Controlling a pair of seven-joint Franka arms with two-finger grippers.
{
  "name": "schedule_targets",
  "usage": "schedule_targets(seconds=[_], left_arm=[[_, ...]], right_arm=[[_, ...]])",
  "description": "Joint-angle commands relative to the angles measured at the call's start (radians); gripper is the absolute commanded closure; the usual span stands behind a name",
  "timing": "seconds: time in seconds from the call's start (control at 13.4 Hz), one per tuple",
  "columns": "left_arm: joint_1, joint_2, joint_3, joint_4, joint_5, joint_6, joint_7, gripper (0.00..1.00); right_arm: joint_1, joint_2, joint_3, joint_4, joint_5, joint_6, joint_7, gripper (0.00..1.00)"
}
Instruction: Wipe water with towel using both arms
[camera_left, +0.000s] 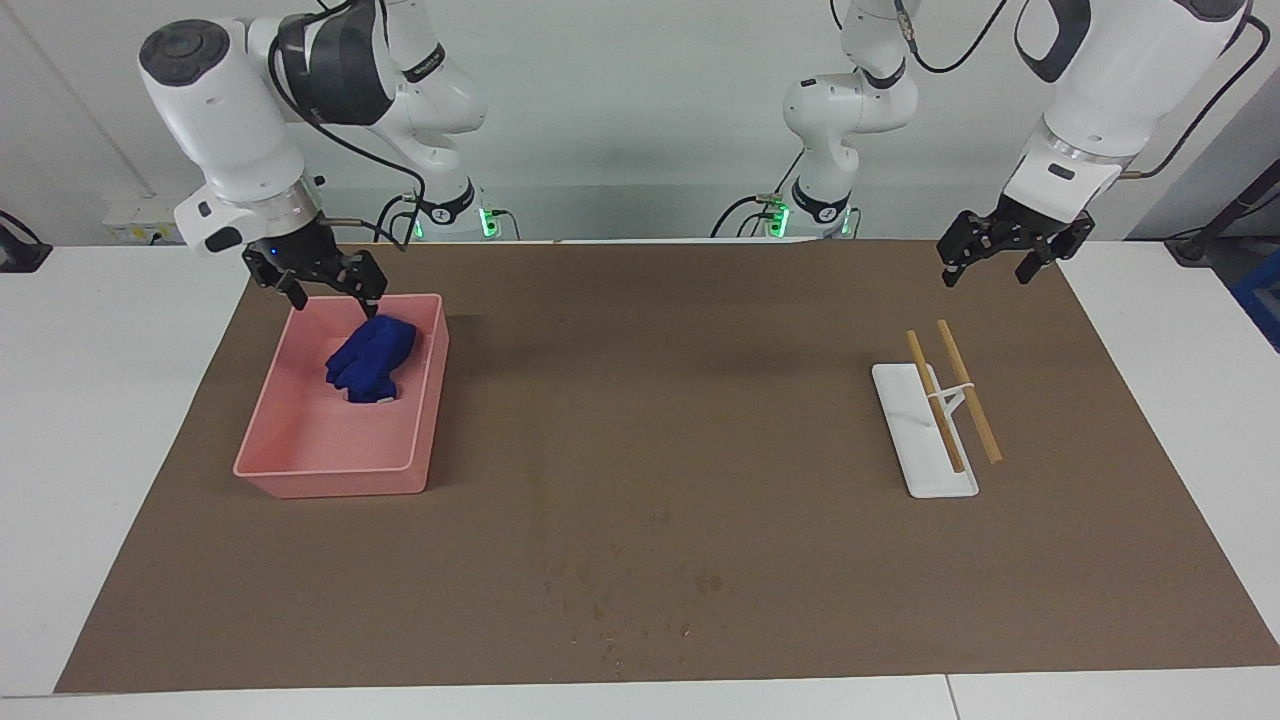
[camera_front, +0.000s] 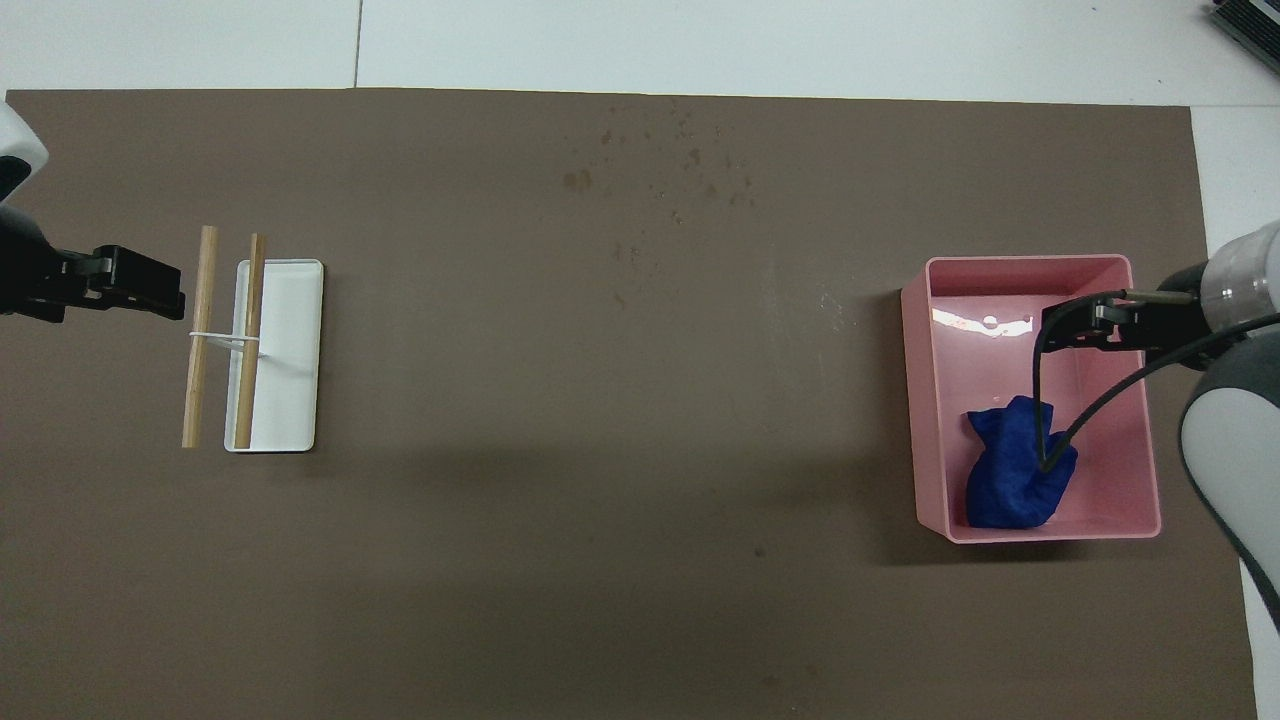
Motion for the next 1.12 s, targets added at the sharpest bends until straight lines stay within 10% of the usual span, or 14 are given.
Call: schedule_targets(seconds=[0.0, 1.05], left_arm=[[0.009, -0.023, -0.002, -0.024, -0.011, -0.004, 0.010, 0.00], [0.009, -0.023, -0.002, -0.024, -0.011, -0.004, 0.010, 0.00]], right_arm=[[-0.003, 0.028, 0.000, 0.124, 0.024, -0.073, -0.023, 0.00], [-0.004, -0.008, -0.001, 0.140, 0.028, -0.203, -0.072, 0.00]])
